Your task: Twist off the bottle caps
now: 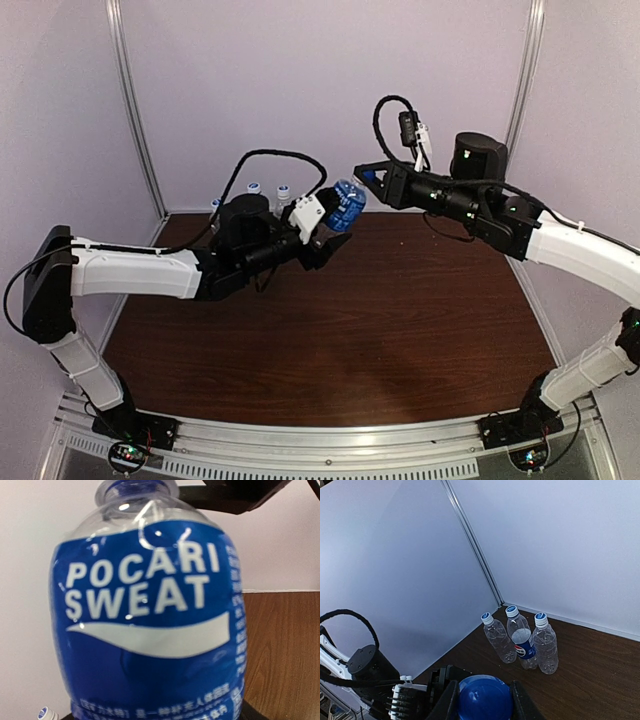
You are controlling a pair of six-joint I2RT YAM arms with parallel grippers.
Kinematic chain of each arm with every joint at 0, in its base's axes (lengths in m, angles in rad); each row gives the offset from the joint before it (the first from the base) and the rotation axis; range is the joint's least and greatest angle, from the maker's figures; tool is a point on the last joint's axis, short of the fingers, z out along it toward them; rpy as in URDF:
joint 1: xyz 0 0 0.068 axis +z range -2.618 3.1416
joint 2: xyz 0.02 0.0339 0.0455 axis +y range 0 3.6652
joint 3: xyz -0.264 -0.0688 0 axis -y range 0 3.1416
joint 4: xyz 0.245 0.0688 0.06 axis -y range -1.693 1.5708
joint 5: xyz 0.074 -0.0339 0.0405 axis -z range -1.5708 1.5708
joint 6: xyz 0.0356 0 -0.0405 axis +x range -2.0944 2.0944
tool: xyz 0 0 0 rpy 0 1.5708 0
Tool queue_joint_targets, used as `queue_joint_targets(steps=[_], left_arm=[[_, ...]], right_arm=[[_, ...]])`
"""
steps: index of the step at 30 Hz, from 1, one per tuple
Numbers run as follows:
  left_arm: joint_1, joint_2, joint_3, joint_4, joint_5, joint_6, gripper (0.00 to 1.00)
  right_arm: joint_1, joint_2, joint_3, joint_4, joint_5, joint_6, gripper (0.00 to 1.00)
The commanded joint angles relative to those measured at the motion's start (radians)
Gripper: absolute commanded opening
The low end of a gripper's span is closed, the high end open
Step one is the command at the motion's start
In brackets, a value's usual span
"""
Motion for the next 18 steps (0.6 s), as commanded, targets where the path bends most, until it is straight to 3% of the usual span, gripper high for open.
queue_joint_targets(steps=[1,3,8,11,15,18], left_arm=[[-0.004,0.001,0.03,0.02,-0.02,0.031,0.62],[-0.004,-0.009,0.03,0.004,0.001,0.031,0.56],[-0.003,-0.036,0.026,-0.081,0.047,0.09,0.51],[-0.004,-0.044,0.03,-0.147,0.007,0.161,0.5],[-0.004,-0.05,0.03,-0.18,-0.081,0.244,0.5],[-0.011,-0.048,0.027,-0.177,-0.115,0.286,0.5]], right_arm=[[0.004,-0.01,-0.011,-0.019,-0.011,-0.002,0.0],[0.001,-0.009,-0.002,-0.059,-0.011,-0.023,0.05],[-0.022,-0.019,0.05,-0.23,-0.057,-0.085,0.83],[-0.024,-0.026,0.117,-0.376,-0.072,-0.132,0.91],[-0.029,-0.03,0.178,-0.535,-0.013,-0.129,0.9],[-0.039,-0.021,0.186,-0.57,-0.054,-0.096,0.85]])
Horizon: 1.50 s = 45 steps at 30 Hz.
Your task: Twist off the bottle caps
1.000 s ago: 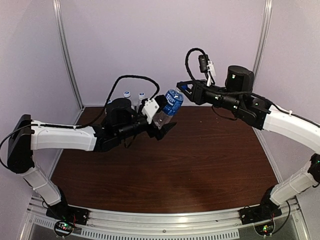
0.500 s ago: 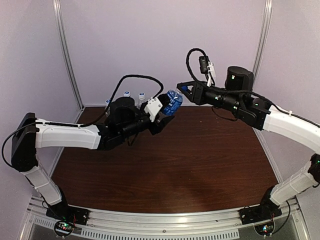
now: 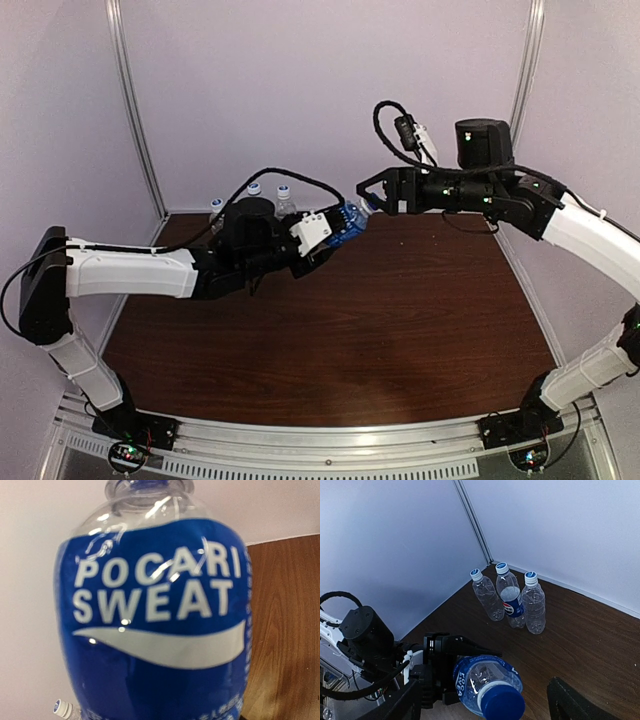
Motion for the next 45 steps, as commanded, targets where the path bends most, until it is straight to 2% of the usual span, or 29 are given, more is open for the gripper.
queue_joint_targets(steps=[1,4,9,13,26,27,31,32,35,37,41,45], left_arm=[[-0.012,-0.027,0.024,-0.003,-0.08,0.109,0.5],[-0.022,-0.023,0.022,0.002,-0.09,0.129,0.5],[-0.032,-0.014,0.017,0.004,-0.104,0.144,0.5],[-0.033,-0.011,0.013,0.008,-0.109,0.144,0.5],[-0.033,-0.005,0.018,0.011,-0.132,0.141,0.49],[-0.033,-0.005,0.018,0.011,-0.132,0.139,0.49],[-0.034,-0.006,0.019,-0.007,-0.107,0.14,0.47],[-0.033,-0.007,0.019,-0.025,-0.088,0.142,0.47],[-0.034,-0.017,0.025,-0.127,0.038,0.158,0.46],[-0.034,-0.033,0.032,-0.198,0.187,0.159,0.46],[-0.034,-0.054,0.043,-0.29,0.44,0.144,0.44],[-0.033,-0.037,0.072,-0.369,0.511,0.14,0.43]], right_arm=[[-0.023,-0.003,0.031,-0.165,-0.022,0.019,0.82],[-0.048,0.019,0.039,-0.199,-0.027,0.031,0.79],[-0.071,0.042,0.041,-0.157,-0.111,0.064,0.69],[-0.09,0.053,0.026,-0.139,-0.154,0.077,0.55],[-0.108,0.048,-0.019,-0.107,-0.266,0.114,0.37],[-0.109,0.052,-0.016,-0.105,-0.282,0.114,0.34],[-0.115,0.052,-0.01,-0.111,-0.305,0.075,0.08],[-0.115,0.048,0.0,-0.121,-0.316,0.045,0.01],[-0.109,0.025,0.016,-0.176,-0.451,-0.171,0.0],[-0.081,-0.014,-0.005,-0.239,-0.486,-0.378,0.0],[-0.024,-0.126,-0.104,-0.318,-0.409,-0.755,0.0],[-0.009,-0.188,-0.155,-0.341,-0.342,-0.949,0.0]])
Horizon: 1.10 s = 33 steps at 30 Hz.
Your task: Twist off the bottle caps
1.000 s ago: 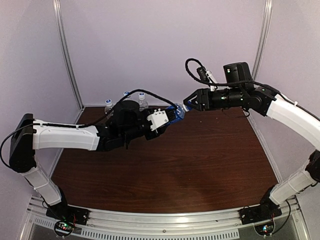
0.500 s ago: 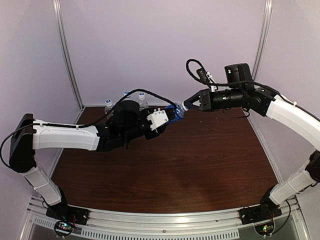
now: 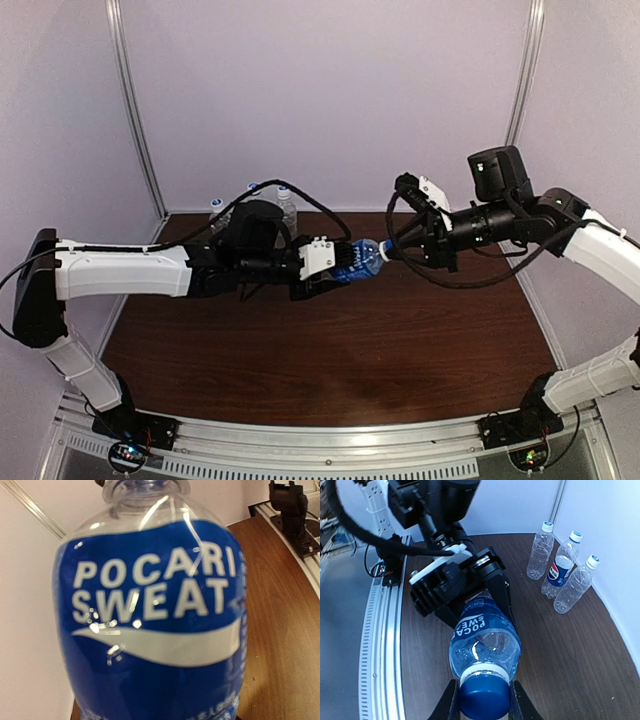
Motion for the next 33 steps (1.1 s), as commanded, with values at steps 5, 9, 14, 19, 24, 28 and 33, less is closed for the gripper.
queue_joint_targets(steps=[5,9,14,19,24,28,33], left_arm=[[-0.004,0.009,0.05,-0.074,0.261,-0.033,0.42],[-0.005,0.01,0.051,-0.026,0.294,-0.047,0.42],[-0.005,0.013,0.047,-0.005,0.275,-0.069,0.42],[-0.005,0.013,0.049,0.005,0.281,-0.08,0.42],[-0.006,0.013,0.044,0.014,0.285,-0.084,0.42],[-0.005,0.011,0.037,0.015,0.274,-0.08,0.42],[-0.004,0.007,0.023,0.055,0.182,-0.1,0.42]], right_arm=[[0.051,-0.067,-0.026,-0.053,-0.017,-0.385,0.0],[0.063,-0.067,-0.032,-0.045,0.029,-0.388,0.0],[0.065,-0.058,-0.028,-0.006,0.076,-0.331,0.09],[0.067,-0.044,-0.032,0.005,0.109,-0.324,0.24],[0.069,-0.042,-0.023,0.014,0.127,-0.305,0.41],[0.068,-0.06,-0.03,0.031,0.131,-0.291,0.63],[0.069,-0.082,-0.012,0.077,0.085,-0.165,1.0]])
